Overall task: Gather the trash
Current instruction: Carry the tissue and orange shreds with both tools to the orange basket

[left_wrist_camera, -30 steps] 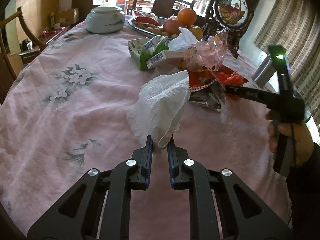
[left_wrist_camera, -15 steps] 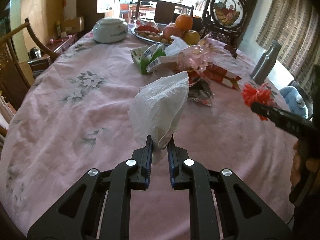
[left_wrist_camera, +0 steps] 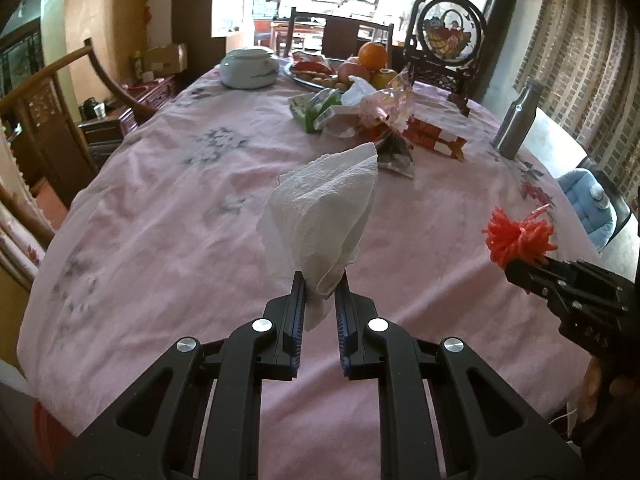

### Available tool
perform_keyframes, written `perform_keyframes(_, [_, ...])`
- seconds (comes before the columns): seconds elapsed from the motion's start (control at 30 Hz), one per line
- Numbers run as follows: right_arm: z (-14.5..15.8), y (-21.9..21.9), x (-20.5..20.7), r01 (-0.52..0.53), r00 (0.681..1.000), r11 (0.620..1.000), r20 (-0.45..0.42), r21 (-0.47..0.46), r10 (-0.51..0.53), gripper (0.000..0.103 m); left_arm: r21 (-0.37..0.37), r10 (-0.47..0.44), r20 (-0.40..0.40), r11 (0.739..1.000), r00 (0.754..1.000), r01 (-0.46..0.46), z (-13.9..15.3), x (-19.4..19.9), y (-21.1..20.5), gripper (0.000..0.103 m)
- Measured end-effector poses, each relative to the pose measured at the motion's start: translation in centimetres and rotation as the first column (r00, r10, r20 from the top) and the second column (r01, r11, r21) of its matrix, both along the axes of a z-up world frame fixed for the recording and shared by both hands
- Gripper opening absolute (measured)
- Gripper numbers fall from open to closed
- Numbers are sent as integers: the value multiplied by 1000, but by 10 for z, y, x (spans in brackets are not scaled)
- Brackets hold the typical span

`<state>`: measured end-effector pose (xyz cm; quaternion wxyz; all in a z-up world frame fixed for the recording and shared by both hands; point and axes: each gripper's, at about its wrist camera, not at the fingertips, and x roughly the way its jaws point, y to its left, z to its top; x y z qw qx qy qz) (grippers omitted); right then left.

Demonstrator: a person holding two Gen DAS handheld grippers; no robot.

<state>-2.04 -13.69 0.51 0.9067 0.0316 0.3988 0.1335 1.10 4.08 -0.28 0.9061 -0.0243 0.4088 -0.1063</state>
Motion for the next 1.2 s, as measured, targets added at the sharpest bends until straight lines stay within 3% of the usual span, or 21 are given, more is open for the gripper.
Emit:
perform_keyframes(0.37, [9, 55, -41, -104, 994, 994, 29, -14, 105, 31, 6, 86, 17, 996, 996, -87, -2, -51, 41, 16])
perform_keyframes(0.7, [25, 134, -69, -281, 957, 960, 73, -23, 282, 31, 9, 234, 62, 972, 970, -235, 5, -100, 106, 16])
perform_keyframes(1.1, [27, 258, -93, -524, 849, 851, 60, -27, 524, 31, -1, 466, 50, 884, 883, -467, -4, -155, 205, 16])
perform_keyframes(1.2, [23, 286, -101, -578, 814, 815, 45, -36, 579, 31, -3, 528, 42, 849, 848, -528, -12, -169, 230, 16])
